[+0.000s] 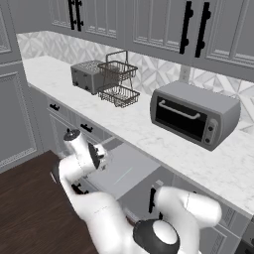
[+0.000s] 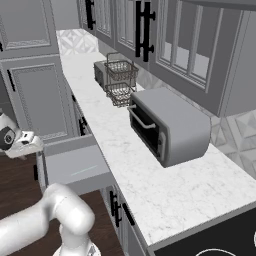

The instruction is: Take a straw from the drawer in front and place it inside the glass cup on the dining counter.

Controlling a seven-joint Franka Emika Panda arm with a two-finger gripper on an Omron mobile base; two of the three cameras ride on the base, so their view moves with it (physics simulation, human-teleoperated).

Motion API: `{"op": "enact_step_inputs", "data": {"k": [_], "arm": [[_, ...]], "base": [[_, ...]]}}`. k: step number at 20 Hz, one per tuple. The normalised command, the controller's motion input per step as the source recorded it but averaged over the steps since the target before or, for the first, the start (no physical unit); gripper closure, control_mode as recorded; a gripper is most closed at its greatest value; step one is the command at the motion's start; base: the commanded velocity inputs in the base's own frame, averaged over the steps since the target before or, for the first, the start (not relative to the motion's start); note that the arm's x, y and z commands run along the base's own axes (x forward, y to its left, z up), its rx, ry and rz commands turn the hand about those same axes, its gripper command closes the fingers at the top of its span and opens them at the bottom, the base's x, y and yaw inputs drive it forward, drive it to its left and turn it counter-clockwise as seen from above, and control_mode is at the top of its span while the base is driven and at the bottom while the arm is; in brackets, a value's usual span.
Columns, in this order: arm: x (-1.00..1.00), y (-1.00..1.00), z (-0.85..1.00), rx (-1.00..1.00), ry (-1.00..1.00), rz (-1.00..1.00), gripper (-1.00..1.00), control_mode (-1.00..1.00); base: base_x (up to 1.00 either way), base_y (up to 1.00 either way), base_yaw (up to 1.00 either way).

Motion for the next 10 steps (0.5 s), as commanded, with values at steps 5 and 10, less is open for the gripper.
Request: {"op": "enact_step_inputs", "data": {"k": [5,10], "arm": [[0.68,-0.34,-0.14,0.11,0.06,-0.13,-1.0,-1.0],[0.56,-0.12,-0.25,0.06,0.06,-0.04,-1.0,-1.0]], "base": [[0.0,0.0,0.0],[0.0,0.0,0.0]]}}
